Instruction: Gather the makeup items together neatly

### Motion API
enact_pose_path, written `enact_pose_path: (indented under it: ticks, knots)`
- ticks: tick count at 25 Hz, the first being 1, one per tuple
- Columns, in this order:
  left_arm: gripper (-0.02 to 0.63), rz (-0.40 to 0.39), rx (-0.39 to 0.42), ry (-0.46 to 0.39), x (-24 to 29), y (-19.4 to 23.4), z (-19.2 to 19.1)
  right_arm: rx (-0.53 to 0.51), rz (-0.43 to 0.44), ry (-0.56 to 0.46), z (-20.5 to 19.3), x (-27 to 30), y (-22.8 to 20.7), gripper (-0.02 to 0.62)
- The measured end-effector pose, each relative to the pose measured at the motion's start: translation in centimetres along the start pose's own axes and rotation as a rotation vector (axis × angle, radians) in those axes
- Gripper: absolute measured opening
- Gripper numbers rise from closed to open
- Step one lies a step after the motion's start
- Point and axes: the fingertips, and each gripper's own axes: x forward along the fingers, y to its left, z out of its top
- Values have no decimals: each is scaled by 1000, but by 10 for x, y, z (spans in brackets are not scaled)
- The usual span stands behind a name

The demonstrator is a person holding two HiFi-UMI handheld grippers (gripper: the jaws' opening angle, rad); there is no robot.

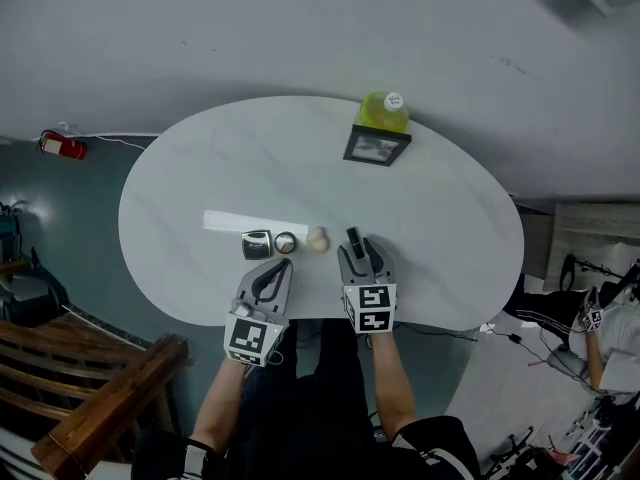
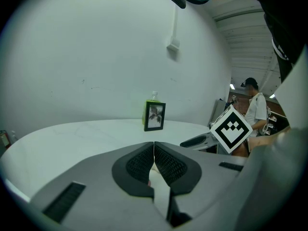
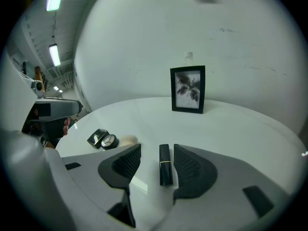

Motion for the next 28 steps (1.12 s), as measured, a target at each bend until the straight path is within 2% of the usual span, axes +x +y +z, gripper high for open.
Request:
enact_pose_path:
  ticks: [6,13,17,22,28]
  knots:
    - [20,13,20,-49,-17,-1,26,-14,-5,-96,42,-28,5,210]
    - [20,39,69,-144,-45,2,79,-92,-5,-233,103,-75,22,206]
    - [20,59,94,-208,-64,3,112,-134,-31,-318,137,-104,30,132]
    - [20,80,113,-270,-85,5,143,-160,-46,-427,179,-140,40,77]
    - [20,94,141,-333,-110,3,174,-179,-41,-506,208,-170,55,51]
